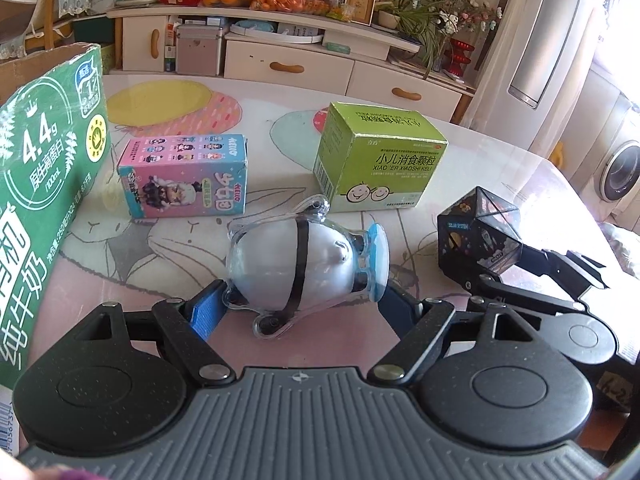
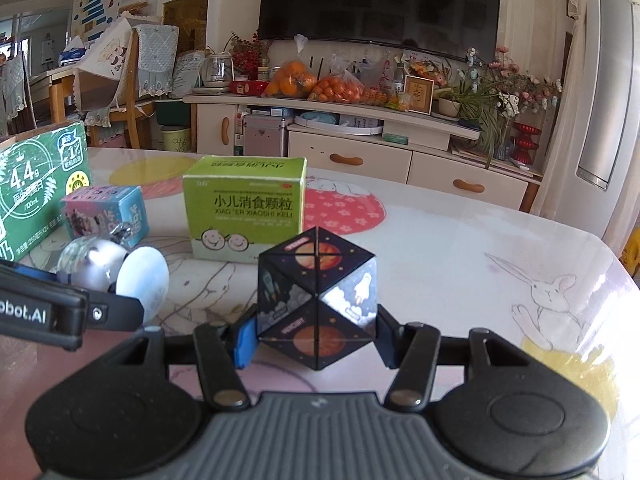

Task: Organize rigid objects
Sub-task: 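Lift the white-and-blue toy and black cube toward the cardboard box with both grippers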

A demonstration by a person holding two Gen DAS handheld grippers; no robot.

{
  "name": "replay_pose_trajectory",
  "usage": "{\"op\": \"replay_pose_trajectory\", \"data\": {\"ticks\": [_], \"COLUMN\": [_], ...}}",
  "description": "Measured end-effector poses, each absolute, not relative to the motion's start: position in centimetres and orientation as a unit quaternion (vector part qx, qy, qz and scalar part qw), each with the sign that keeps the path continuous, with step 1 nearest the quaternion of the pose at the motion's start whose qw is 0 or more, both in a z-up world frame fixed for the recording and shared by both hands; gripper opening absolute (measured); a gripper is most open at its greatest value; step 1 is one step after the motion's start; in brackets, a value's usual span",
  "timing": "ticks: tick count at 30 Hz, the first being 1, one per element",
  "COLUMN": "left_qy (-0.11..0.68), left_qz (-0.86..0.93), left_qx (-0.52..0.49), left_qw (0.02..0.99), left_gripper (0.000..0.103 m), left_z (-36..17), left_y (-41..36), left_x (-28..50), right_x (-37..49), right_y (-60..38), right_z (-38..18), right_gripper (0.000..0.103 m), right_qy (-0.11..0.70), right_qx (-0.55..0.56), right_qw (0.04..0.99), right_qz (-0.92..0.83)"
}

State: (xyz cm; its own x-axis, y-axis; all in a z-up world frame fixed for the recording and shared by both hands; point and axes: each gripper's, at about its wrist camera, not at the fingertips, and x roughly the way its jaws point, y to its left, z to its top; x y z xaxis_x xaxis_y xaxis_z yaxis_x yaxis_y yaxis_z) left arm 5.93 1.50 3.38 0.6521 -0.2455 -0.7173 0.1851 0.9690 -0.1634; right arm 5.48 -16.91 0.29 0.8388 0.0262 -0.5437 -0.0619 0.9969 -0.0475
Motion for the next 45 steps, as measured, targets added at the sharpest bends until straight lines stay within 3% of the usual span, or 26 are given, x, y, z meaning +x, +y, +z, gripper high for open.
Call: {"op": "replay_pose_trajectory", "data": {"ticks": [29,37,40,42,45], "left_qy": [0.408,0.404,0.4,0.397,0.392], "left_qz": [-0.153,-0.16,-0.162,-0.166,-0.171], "left_qx": [-0.036,-0.037,-0.042,-0.045,-0.048], "left_qw": [0.899,0.9,0.901,0.902,0.903], "left_gripper": [0.101,0.101,0.101,0.101,0.101], "left_z": [4.0,4.5,4.9,5.1,5.4], "left_y": [2.8,3.0,3.2,3.3,3.5], "left_x": [1.5,1.1,1.0,1.0,0.8], "right_x": [-1.4,-1.3,-1.0,-1.0,-1.0], "right_y": [-11.3,-10.7,-10.9,-10.8,-10.5], "right_z": [0.3,0.7,0.7,0.6,0.6], "right_gripper": [0.057,0.075,0.07,0.058,0.057], "right_qy": [0.31,0.292,0.292,0.294,0.295], "right_qx": [-0.041,-0.05,-0.048,-0.041,-0.042], "right_qw": [0.95,0.955,0.955,0.955,0.954], "right_qz": [0.02,0.002,-0.006,-0.004,-0.012]}}
